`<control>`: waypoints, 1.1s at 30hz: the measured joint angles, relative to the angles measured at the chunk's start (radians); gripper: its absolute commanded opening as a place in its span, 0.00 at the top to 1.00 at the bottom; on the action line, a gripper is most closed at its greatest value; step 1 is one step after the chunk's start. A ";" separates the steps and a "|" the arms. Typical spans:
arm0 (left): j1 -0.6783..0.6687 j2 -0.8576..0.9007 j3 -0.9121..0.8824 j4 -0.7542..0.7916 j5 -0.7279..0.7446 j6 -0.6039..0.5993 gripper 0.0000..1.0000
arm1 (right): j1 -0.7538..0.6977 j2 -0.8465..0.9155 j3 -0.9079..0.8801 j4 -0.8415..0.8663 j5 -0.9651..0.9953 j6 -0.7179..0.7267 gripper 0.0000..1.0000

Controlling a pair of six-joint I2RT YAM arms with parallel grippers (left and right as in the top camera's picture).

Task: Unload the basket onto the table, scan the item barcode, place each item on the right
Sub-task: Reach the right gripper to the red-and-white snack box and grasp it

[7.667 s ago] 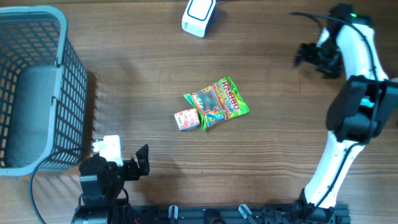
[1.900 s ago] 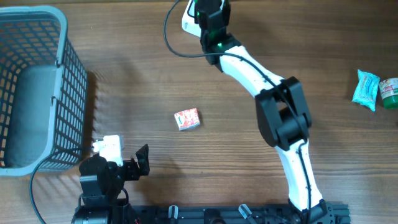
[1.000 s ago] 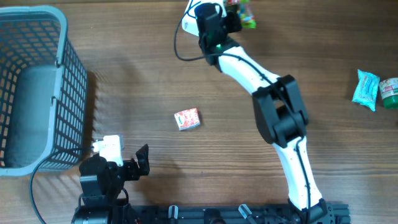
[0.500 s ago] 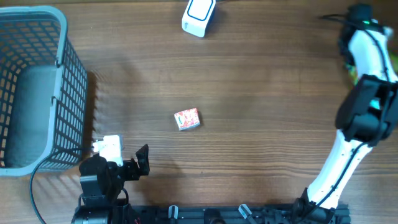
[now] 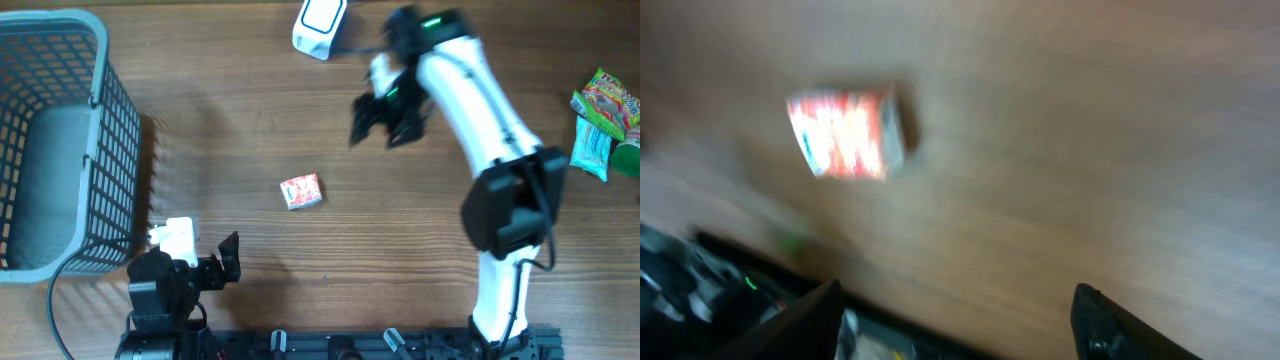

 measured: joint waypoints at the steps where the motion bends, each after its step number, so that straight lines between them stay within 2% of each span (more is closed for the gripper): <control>1: 0.000 0.000 0.000 0.000 0.000 0.000 0.00 | 0.058 0.000 -0.030 0.010 0.010 0.011 0.24; 3: 0.000 0.000 0.000 0.000 0.000 0.000 0.00 | 0.155 0.000 -0.083 0.069 0.021 0.033 0.20; 6: 0.000 0.000 0.000 0.000 0.000 0.000 0.00 | 0.275 0.000 -0.137 0.165 0.061 0.070 0.07; 10: 0.000 0.000 0.000 0.000 0.000 0.000 0.00 | 0.377 0.000 -0.200 0.335 0.166 0.137 0.14; 14: 0.000 0.000 0.000 0.000 0.000 0.000 0.00 | 0.360 0.000 -0.298 0.477 0.174 0.180 0.14; 17: 0.000 0.000 0.000 0.000 0.000 0.000 0.00 | 0.352 0.000 -0.315 0.517 0.184 0.185 0.17; 18: 0.000 0.000 0.000 0.000 0.000 0.000 0.00 | 0.348 0.000 -0.315 0.531 0.186 0.185 0.29; 19: 0.000 0.000 0.000 0.000 0.000 0.000 0.00 | 0.344 0.000 -0.315 0.542 0.190 0.186 0.53; 20: 0.000 0.000 0.000 0.000 0.000 0.000 0.00 | 0.338 0.000 -0.317 0.558 0.195 0.190 0.69; 21: 0.000 0.000 0.000 0.000 0.000 0.000 0.00 | 0.331 0.000 -0.327 0.582 0.197 0.195 0.69; 22: 0.000 0.000 0.000 0.000 0.000 0.000 0.00 | 0.325 0.000 -0.344 0.601 0.200 0.201 0.65; 24: 0.000 0.000 0.000 0.000 0.000 0.000 0.00 | 0.306 -0.002 -0.404 0.650 0.195 0.215 0.48; 25: 0.000 0.000 0.000 0.000 0.000 0.000 0.00 | 0.295 -0.005 -0.427 0.681 0.176 0.223 0.46; 31: 0.000 0.000 0.000 0.000 0.000 0.000 0.00 | 0.250 -0.018 -0.478 0.742 0.053 0.225 0.52; 33: 0.000 0.000 0.000 0.000 0.000 0.000 0.00 | 0.252 -0.018 -0.482 0.742 0.008 0.225 0.45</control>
